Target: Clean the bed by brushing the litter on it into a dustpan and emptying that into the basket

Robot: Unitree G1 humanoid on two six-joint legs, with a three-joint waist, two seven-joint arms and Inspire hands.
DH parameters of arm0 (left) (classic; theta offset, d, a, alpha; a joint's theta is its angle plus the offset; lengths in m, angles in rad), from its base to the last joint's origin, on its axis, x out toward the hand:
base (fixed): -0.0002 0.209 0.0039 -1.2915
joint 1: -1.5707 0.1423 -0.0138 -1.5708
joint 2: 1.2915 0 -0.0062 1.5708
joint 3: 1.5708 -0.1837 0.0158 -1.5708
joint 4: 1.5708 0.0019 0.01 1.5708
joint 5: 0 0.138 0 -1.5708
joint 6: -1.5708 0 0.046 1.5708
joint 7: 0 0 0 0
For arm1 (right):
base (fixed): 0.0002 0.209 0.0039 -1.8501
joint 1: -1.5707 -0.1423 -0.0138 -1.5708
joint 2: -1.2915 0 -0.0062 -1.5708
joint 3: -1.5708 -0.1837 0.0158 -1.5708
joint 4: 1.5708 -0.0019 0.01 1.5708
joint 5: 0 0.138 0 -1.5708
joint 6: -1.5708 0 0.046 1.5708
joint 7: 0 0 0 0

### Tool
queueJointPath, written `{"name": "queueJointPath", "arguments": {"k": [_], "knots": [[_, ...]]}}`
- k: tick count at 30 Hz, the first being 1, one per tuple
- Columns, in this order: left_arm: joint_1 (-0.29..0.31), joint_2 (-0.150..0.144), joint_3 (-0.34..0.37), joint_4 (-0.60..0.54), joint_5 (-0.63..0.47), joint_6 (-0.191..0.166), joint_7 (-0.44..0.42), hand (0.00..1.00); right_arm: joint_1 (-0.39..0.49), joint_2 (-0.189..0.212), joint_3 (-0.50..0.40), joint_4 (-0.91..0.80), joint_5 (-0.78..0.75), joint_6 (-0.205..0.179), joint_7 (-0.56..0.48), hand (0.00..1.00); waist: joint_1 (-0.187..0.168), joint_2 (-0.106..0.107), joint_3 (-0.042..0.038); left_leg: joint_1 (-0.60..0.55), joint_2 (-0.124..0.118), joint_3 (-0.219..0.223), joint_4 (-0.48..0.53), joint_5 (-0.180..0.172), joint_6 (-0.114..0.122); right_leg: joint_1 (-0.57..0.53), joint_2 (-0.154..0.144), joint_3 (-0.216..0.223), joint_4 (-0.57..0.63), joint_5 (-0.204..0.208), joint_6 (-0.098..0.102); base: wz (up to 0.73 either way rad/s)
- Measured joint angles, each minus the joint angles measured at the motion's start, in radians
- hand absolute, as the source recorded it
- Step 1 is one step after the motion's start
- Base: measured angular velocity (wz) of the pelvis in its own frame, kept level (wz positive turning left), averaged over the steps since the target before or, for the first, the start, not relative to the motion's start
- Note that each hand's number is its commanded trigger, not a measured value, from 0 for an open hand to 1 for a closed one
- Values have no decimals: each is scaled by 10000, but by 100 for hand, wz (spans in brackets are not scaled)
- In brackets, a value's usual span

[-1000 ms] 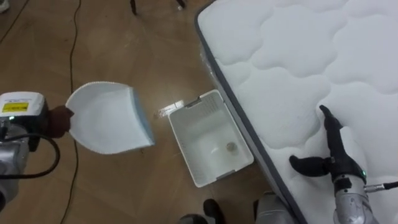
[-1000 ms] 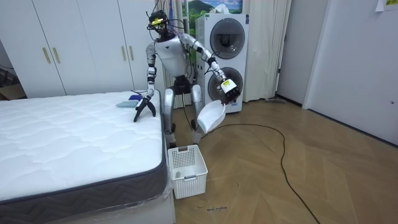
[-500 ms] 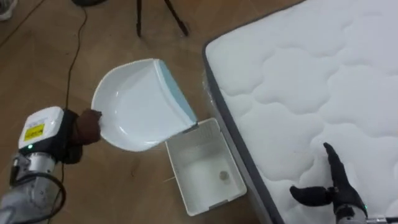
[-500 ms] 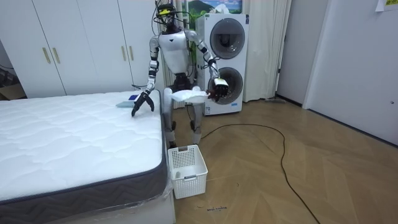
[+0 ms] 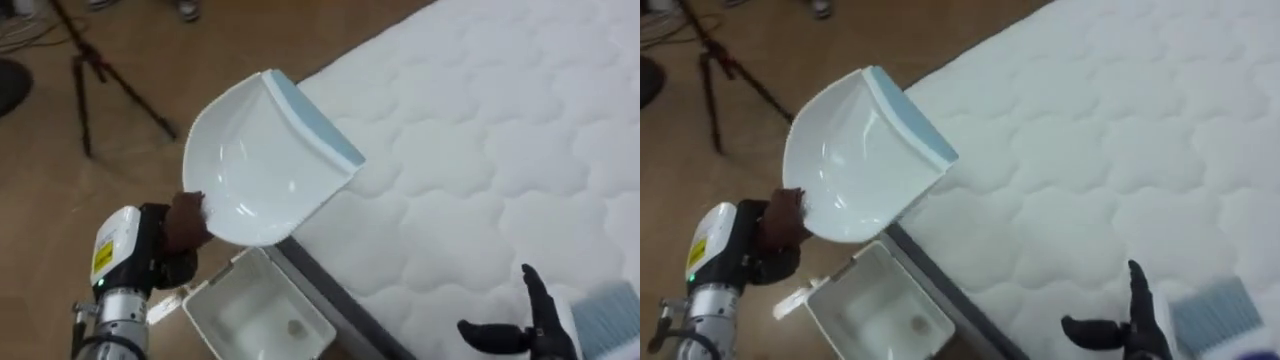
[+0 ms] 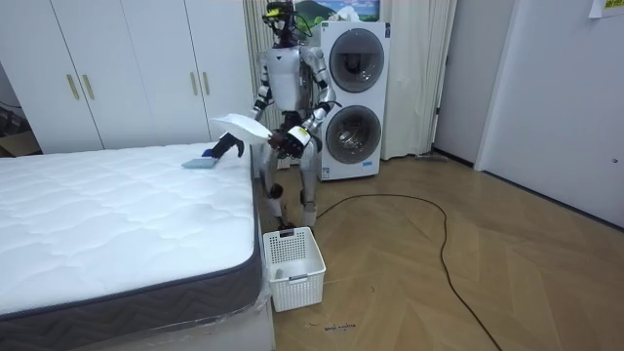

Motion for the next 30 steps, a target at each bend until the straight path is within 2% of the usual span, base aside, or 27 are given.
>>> {"name": "queueJointPath", "arguments": {"k": [1,2,3,4,5,6,7,8,9,11,12,14,16,19,20,22,23,25,27,28,29,30], "knots": [[-18,-31,18,0,-5,-31,20,100,-23,9,-16,-1,-1,-4,-40,0,40,-52,0,77,-4,366,-13,-6,14,177,-238,-150,332,-158,60,-88],[-34,-10,36,3,-6,-34,27,100,-111,18,-12,-1,-4,-36,-66,0,183,-130,8,194,-17,975,-24,-17,32,524,-605,-211,678,-338,280,-108],[-33,5,43,2,-19,-32,25,100,-220,19,0,2,-4,-105,-69,0,309,-212,24,267,-17,1461,-4,-17,33,775,-893,-232,647,-372,351,-114],[-40,7,54,2,-61,-32,25,100,-294,24,25,5,9,-112,-69,0,399,-250,43,248,-10,1640,43,-17,33,820,-976,-275,418,-423,445,-106],[-104,17,56,2,-198,-32,4,100,-443,66,48,28,73,-120,-68,0,477,-329,80,76,23,1652,283,-17,33,829,-944,-363,-198,-597,662,-87],[-106,10,33,-4,-378,-32,-9,100,-580,96,49,75,171,-139,-67,0,501,-342,78,-140,119,1477,504,-18,32,810,-812,-427,-746,-656,706,-81],[-103,13,34,-3,-447,-31,-11,100,-644,128,59,75,192,-139,-73,0,503,-338,79,-235,170,1399,575,-14,27,814,-712,-380,-1020,-655,705,-79],[-109,11,29,-1,-575,-31,-12,100,-730,148,152,82,219,-142,-70,0,471,-349,74,-426,222,1102,691,0,1,866,-529,-241,-1458,-655,705,-72],[-106,-45,10,57,-584,-31,-21,100,-786,152,229,160,214,-143,-33,0,370,-293,71,-536,322,868,808,24,-39,905,-365,-119,-1687,-576,598,-59],[-106,-47,-31,97,-563,-31,-111,100,-712,197,229,289,125,-122,44,0,48,-282,60,-539,452,774,858,57,-96,907,-250,-64,-1674,-533,539,-21],[-104,-67,-54,111,-555,-32,-110,100,-616,195,168,294,94,-122,62,0,-132,-284,59,-474,514,825,828,86,-145,866,-193,-33,-1689,-506,480,-16],[-87,-90,-153,240,-563,-31,-110,100,-534,194,26,349,89,-123,143,0,-262,-256,48,-343,629,989,808,117,-203,798,-100,70,-1703,-445,373,-36],[-89,-91,-349,395,-596,-12,-137,100,-517,196,5,433,204,-125,233,0,-444,-203,40,-285,726,1057,769,151,-302,786,-24,-16,-1774,-373,260,-31],[40,-150,-747,459,-706,96,-418,100,-433,195,-59,627,247,-125,309,0,-682,-96,-19,-208,853,1161,745,244,-431,811,114,22,-1920,-331,134,-22],[89,-190,-871,462,-768,173,-568,100,-380,197,-176,722,242,-130,369,0,-744,-63,-46,-142,873,1174,704,289,-475,809,190,174,-1988,-335,82,-41],[244,-245,-869,497,-780,180,-689,100,-347,199,-269,802,237,-131,389,0,-720,-46,-47,59,863,1127,555,365,-562,779,319,493,-2016,-294,-6,-57],[300,-244,-856,623,-781,180,-705,100,-341,199,-316,801,236,-137,389,0,-712,-45,-49,188,848,1019,459,414,-645,777,391,631,-2023,-284,-70,-62],[304,-239,-848,780,-786,183,-752,100,-342,198,-483,788,244,-183,426,0,-732,-44,-49,244,817,530,449,470,-741,732,514,830,-2030,-253,-162,-60],[367,-242,-832,793,-892,181,-815,100,-352,190,-689,787,269,-288,597,0,-650,-50,-52,287,669,-530,316,568,-915,582,748,1256,-2027,-180,-294,-71],[387,-243,-832,794,-977,179,-828,100,-346,181,-697,775,269,-296,603,0,-607,-49,-53,313,622,-898,269,584,-966,547,820,1433,-2030,-166,-319,-90],[450,-260,-818,798,-1152,178,-870,99,-336,151,-698,700,281,-300,620,0,-495,-9,-83,348,513,-1889,166,590,-975,453,1011,1905,-2070,-124,-389,-106],[502,-296,-759,859,-1195,179,-957,85,-321,153,-728,682,252,-300,714,0,-382,42,-105,469,423,-2814,92,592,-977,478,1241,2325,-2130,-57,-449,-110]]}}
